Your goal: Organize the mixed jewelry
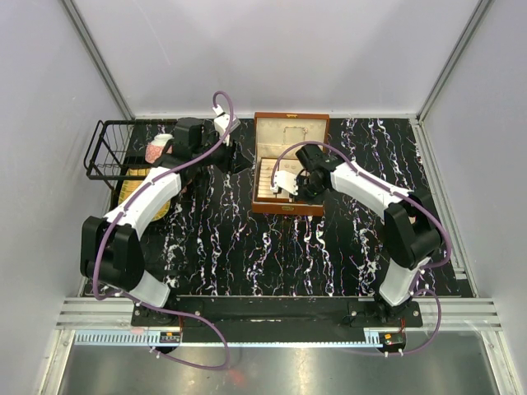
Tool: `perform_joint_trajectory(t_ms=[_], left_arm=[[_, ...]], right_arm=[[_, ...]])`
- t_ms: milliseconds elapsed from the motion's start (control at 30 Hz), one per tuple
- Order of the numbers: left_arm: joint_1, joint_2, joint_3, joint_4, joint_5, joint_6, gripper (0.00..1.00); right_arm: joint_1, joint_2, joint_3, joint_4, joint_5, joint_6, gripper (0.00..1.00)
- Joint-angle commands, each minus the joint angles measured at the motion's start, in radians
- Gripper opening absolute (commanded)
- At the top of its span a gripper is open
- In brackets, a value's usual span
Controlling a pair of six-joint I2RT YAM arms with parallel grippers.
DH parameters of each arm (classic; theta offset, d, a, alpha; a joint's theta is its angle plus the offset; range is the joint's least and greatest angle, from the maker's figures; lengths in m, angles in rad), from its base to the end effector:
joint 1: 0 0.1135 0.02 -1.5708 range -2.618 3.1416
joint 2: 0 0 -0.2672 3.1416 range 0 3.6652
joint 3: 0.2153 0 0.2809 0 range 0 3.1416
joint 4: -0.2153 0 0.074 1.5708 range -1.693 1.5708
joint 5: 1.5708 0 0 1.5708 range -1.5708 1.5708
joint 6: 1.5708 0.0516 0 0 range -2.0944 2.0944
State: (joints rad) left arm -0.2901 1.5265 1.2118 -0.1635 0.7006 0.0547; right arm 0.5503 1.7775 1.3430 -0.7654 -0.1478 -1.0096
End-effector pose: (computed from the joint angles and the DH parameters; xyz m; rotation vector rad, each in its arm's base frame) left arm 0.3627 -0.1430 0.3004 0.7747 1.8792 -0.8616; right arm 0.3321 0.2127 0.1974 -1.9585 1.9258 0.0807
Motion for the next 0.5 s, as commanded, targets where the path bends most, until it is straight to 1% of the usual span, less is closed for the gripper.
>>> perform_joint_trajectory(t_ms=[0, 467], left_arm=[[-0.003, 0.007, 0.035, 0.042, 0.004, 0.019, 0.47], [-0.003, 0.029, 0.029, 0.059, 0.013, 0.010, 0.47]], right_arm=[[-0.006, 0.020, 0.054, 0.051, -0.004, -0.029, 0.00], [-0.007, 0.013, 0.068, 0.029, -0.048, -0.076, 0.00]])
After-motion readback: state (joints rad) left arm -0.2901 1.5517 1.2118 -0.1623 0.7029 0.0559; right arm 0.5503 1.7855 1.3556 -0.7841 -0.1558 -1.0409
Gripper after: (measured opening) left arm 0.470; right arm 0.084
